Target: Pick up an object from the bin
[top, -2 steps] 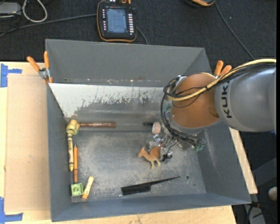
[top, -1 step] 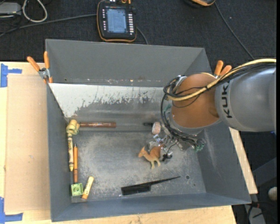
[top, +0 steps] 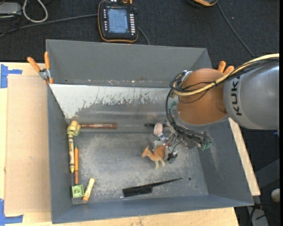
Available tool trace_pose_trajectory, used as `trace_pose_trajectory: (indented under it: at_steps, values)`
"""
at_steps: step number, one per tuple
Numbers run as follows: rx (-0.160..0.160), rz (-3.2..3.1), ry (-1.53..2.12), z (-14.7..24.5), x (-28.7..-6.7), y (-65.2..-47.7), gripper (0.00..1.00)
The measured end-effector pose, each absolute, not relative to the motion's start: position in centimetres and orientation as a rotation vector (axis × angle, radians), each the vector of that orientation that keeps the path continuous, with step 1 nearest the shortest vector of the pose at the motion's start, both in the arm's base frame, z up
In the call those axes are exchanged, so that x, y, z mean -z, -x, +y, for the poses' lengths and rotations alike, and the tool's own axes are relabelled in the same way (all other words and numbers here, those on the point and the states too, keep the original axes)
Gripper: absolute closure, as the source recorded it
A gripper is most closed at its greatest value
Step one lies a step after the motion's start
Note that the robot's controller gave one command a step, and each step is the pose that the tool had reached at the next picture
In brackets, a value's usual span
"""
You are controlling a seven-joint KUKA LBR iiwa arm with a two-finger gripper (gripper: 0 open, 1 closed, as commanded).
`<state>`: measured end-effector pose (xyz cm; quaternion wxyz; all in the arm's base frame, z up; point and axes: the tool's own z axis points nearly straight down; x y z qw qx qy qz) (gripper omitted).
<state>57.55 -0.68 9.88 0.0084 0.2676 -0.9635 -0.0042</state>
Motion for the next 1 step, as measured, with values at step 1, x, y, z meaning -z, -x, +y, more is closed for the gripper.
trace_pose_trajectory:
  at_steps: [1]
  values:
    - [0.010,-3.017,-0.836,-0.65,-12.87,-57.76,1.00]
